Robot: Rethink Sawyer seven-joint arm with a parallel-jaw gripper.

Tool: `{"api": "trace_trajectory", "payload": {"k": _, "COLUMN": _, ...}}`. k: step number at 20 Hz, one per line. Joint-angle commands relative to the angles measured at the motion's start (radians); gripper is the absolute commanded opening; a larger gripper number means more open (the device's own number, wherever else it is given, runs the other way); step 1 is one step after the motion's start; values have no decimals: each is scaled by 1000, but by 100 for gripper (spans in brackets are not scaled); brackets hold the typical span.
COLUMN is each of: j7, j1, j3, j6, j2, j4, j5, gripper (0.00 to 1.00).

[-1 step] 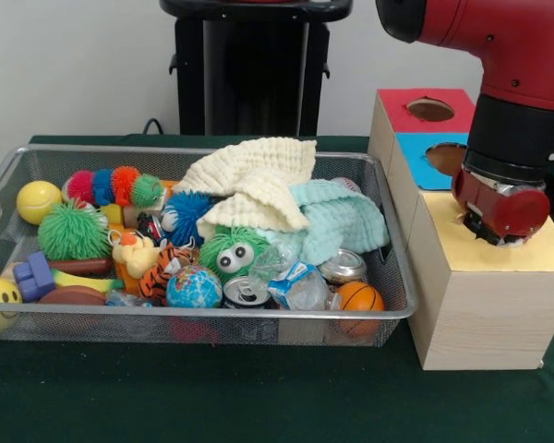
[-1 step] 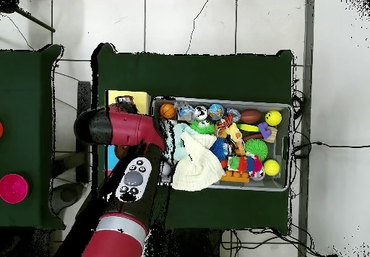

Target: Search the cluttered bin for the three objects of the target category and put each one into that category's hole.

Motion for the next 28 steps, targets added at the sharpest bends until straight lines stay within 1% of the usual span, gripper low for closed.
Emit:
{"api": "trace_trajectory", "payload": {"k": 1, "j7": 84, "j1": -74, "j3": 84, "j6": 118, "j2": 147, "j4": 105, "j5": 20, "gripper": 0}}
{"api": "trace_trajectory", "payload": {"k": 4, "j7": 57, "j1": -94, "j3": 72, "j6": 266, "j2": 71, "j4": 102, "j5": 13, "gripper": 0}}
{"api": "trace_trajectory", "payload": {"k": 6, "j7": 49, "j1": -111, "j3": 65, "j6": 336, "j2": 35, "j4": 88, "j5": 10, "gripper": 0}}
{"api": "trace_trajectory", "payload": {"k": 9, "j7": 38, "j1": -128, "j3": 38, "j6": 386, "j2": 21, "j4": 56, "j5": -8, "gripper": 0}}
{"api": "trace_trajectory", "payload": {"k": 12, "j7": 0, "j1": -148, "j3": 35, "j6": 443, "j2": 3, "j4": 32, "j5": -33, "gripper": 0}}
{"api": "trace_trajectory", "payload": {"k": 15, "j7": -37, "j1": -170, "j3": 33, "j6": 458, "j2": -14, "j4": 10, "j5": -54, "gripper": 0}}
{"api": "trace_trajectory", "payload": {"k": 17, "j7": -81, "j1": -206, "j3": 69, "j6": 465, "j2": -40, "j4": 20, "j5": -50, "gripper": 0}}
{"api": "trace_trajectory", "payload": {"k": 18, "j7": -87, "j1": -208, "j3": 62, "j6": 490, "j2": -45, "j4": 3, "j5": -61, "gripper": 0}}
{"api": "trace_trajectory", "payload": {"k": 20, "j7": -106, "j1": -224, "j3": 73, "j6": 509, "j2": -60, "j4": 0, "j5": -70, "gripper": 0}}
{"api": "trace_trajectory", "payload": {"k": 25, "j7": -114, "j1": -250, "j3": 92, "j6": 480, "j2": -61, "j4": 5, "j5": -90, "gripper": 0}}
{"api": "trace_trajectory", "payload": {"k": 28, "j7": -125, "j1": -264, "j3": 93, "j6": 492, "j2": -80, "j4": 16, "j5": -104, "gripper": 0}}
